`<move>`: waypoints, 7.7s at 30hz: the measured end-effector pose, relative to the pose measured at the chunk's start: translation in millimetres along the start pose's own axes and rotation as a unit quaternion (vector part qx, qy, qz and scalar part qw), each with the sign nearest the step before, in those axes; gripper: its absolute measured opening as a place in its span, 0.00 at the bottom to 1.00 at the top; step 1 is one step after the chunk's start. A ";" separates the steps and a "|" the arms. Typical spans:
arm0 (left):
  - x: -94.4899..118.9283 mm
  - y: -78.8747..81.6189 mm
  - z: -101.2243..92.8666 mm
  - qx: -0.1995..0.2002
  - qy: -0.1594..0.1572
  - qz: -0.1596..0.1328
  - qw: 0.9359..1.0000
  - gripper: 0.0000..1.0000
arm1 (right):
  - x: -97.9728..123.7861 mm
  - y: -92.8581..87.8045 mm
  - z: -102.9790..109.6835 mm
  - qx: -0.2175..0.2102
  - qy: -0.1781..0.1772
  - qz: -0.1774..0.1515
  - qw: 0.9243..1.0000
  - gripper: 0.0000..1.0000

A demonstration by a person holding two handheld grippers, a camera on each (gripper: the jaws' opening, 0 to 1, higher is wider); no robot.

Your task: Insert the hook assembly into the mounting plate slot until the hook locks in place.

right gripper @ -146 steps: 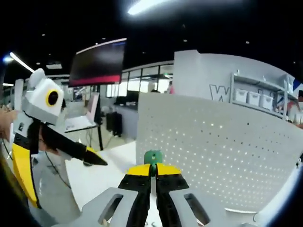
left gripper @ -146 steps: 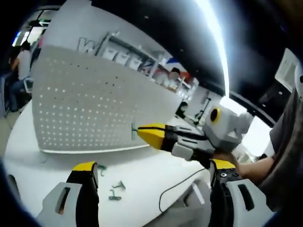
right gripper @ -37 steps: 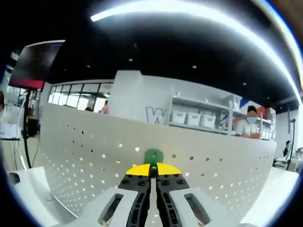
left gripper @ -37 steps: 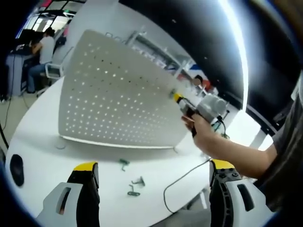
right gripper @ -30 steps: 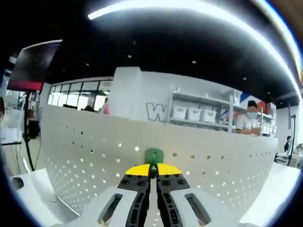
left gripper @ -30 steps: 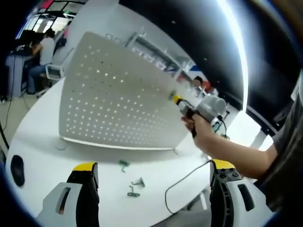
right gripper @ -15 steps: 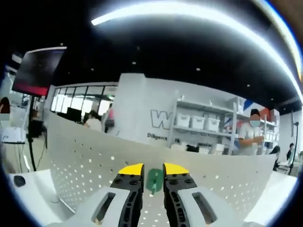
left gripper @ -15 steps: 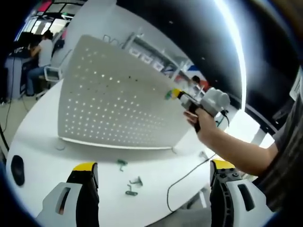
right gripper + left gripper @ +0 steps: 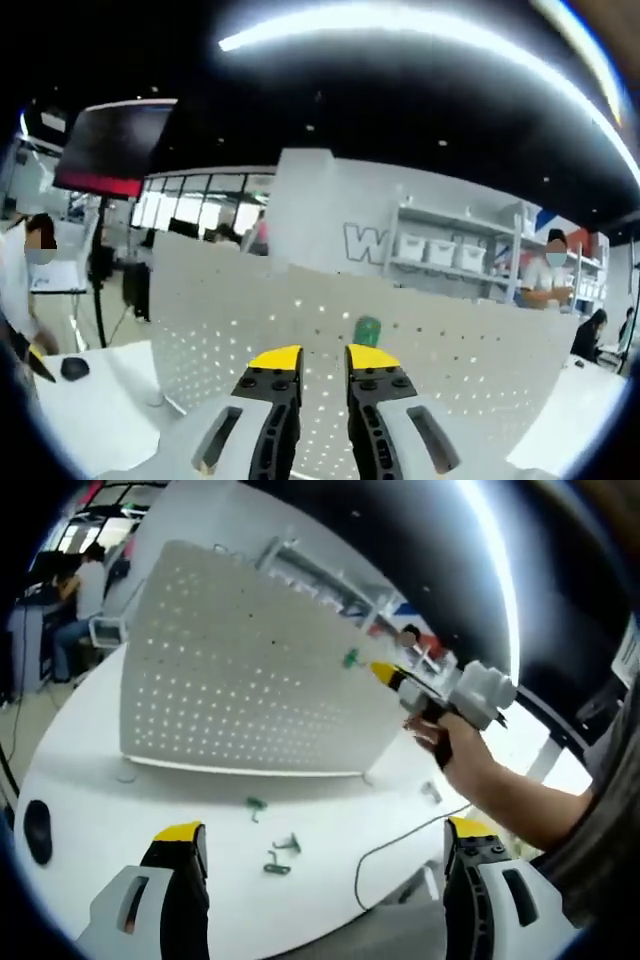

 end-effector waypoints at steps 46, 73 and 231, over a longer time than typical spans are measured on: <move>-69.5 -19.1 21.7 -0.114 -0.075 0.110 0.984 0.98 | 148.7 -133.4 50.1 -0.107 0.114 0.262 0.952 0.20; -206.1 -35.7 63.9 -0.191 -0.157 0.176 0.953 0.83 | 144.4 -147.6 32.5 -0.145 0.112 0.300 0.936 0.11; -189.2 -19.7 38.8 -0.290 -0.153 0.269 0.906 0.02 | 137.2 -166.7 18.9 -0.206 0.079 0.300 0.928 0.07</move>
Point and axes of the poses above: the point that each gripper's makers call its tool centre point, and the gripper's own axes: x roughly backward along the fingers, z roughly to its left, y roughly out of its top, the point moved 6 cm from there along x, roughly backward along the fingers, and after that the axes turned 11 degrees about -x, right-handed, at the moved point
